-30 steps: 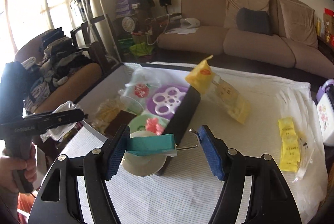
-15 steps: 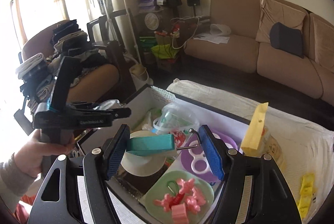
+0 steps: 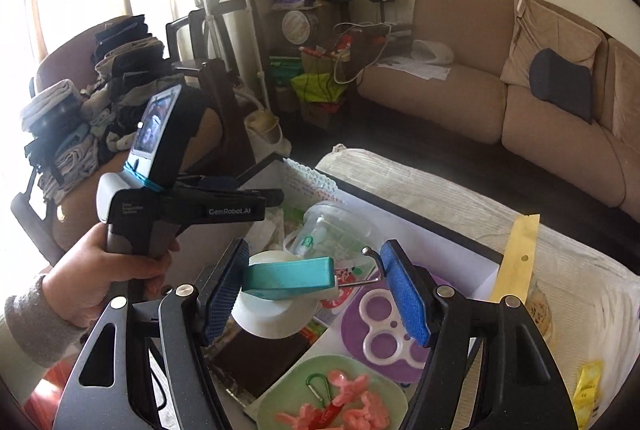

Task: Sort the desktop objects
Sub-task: 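Drop suction disc in box with right tool while left tool releases tape roll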

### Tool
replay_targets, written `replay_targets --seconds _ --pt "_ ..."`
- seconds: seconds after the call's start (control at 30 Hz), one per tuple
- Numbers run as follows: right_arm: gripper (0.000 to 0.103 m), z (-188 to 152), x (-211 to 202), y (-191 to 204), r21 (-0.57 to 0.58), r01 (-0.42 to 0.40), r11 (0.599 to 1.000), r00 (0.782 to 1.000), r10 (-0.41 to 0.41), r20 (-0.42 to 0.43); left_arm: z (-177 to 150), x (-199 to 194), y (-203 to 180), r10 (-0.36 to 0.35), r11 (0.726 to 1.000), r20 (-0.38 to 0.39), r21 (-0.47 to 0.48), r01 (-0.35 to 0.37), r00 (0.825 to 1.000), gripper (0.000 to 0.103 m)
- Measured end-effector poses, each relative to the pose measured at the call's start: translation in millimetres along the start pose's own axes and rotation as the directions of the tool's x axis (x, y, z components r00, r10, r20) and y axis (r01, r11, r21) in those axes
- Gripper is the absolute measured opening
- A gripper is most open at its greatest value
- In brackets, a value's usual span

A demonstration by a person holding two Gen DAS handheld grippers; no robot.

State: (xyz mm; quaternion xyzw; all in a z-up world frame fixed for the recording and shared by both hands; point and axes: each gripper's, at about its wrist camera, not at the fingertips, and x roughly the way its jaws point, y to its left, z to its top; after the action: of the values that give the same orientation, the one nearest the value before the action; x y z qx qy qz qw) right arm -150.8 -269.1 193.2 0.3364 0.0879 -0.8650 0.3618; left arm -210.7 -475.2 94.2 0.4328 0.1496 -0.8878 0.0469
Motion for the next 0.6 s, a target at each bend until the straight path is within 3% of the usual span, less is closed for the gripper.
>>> replay_targets --seconds 0.2,0.43,0.6 --pt "0.071 18.3 32.3 19.8 -0.034 -0.015 0.999 1.000 0.014 -0.017 1.9 -57.7 33.1 -0.054 0.997 0.082 -0.043 0.057 0.995 0.077" --pt "0.071 48.7 117.1 41.4 -0.001 -0.017 1.000 0.993 0.017 -0.121 -7.0 -104.8 63.5 -0.088 0.993 0.145 -0.064 0.098 0.985 0.082" --pt "0.071 56.8 160.9 51.3 -0.097 0.074 0.993 0.980 -0.090 -0.176 -8.4 -105.4 68.8 -0.105 0.991 0.139 -0.066 0.115 0.985 0.082"
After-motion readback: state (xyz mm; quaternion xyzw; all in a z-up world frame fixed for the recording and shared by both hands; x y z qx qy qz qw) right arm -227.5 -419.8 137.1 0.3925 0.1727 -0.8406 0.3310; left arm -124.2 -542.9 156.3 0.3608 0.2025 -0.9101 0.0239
